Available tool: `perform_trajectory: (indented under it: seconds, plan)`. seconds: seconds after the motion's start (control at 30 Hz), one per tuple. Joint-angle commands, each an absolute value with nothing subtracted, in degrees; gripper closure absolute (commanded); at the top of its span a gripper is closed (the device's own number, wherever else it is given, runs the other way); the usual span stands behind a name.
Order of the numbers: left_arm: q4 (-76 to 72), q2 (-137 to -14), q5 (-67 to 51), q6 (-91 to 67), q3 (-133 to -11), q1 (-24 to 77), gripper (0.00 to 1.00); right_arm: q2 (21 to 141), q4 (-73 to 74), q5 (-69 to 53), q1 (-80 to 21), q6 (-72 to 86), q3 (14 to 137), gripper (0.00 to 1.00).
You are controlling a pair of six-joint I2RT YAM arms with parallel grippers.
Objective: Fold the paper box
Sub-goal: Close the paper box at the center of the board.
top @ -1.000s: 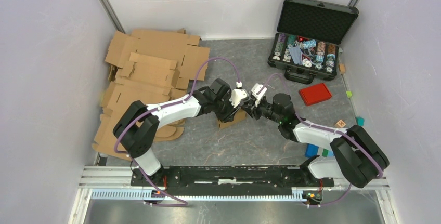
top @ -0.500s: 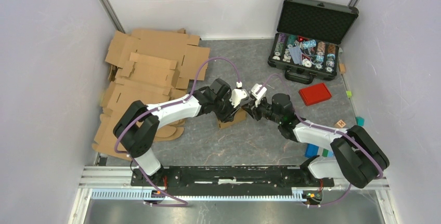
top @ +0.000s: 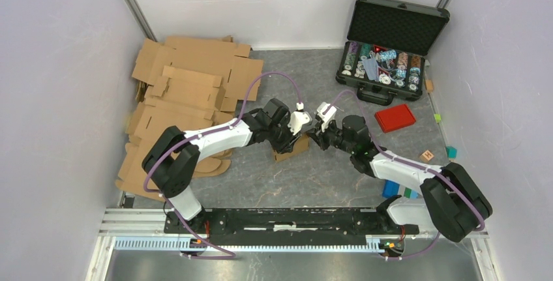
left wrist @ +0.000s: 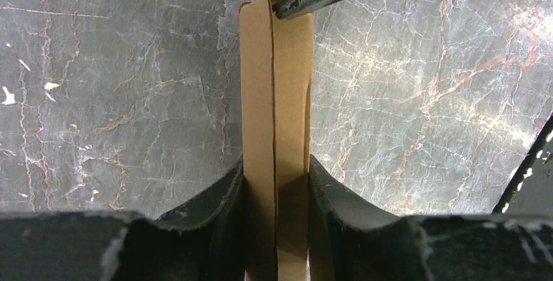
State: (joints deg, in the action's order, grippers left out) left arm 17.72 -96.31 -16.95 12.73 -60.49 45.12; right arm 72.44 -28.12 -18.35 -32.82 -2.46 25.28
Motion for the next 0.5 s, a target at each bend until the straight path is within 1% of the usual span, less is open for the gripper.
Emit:
perform_trajectory:
  seconds: [0.0, 0.07, 0.17, 0.23, 0.37, 0.47]
  plan:
    - [18.46, -97.5, -17.85, 13.91, -62.05, 45.26, 0.75, 73.03, -26.42, -19.32, -32.78, -1.14, 28.17, 0.86]
    - [18.45, -97.55, -17.93, 13.84, -62.05, 45.26, 0.75, 73.34, -26.37, -18.7, -32.79, -2.03, 28.21, 0.79]
    - [18.46, -97.56, -18.06, 13.86, -62.05, 45.27, 0.75, 73.99, -27.43, -18.97, -32.78, -2.72, 28.14, 0.75]
    - [18.46, -97.65, -18.02, 13.88, -62.14, 45.26, 0.75, 74.64, -28.2, -18.49, -32.78, -3.19, 28.21, 0.76]
    - [18.46, -97.78, -17.94, 13.86, -62.14, 45.26, 0.75, 75.36, -29.55, -17.64, -32.78, -3.13, 28.3, 0.89]
    - [18.46, -97.83, -17.87, 13.87, -62.18, 45.31, 0.75, 75.01, -29.58, -17.81, -32.78, -2.19, 28.39, 0.95]
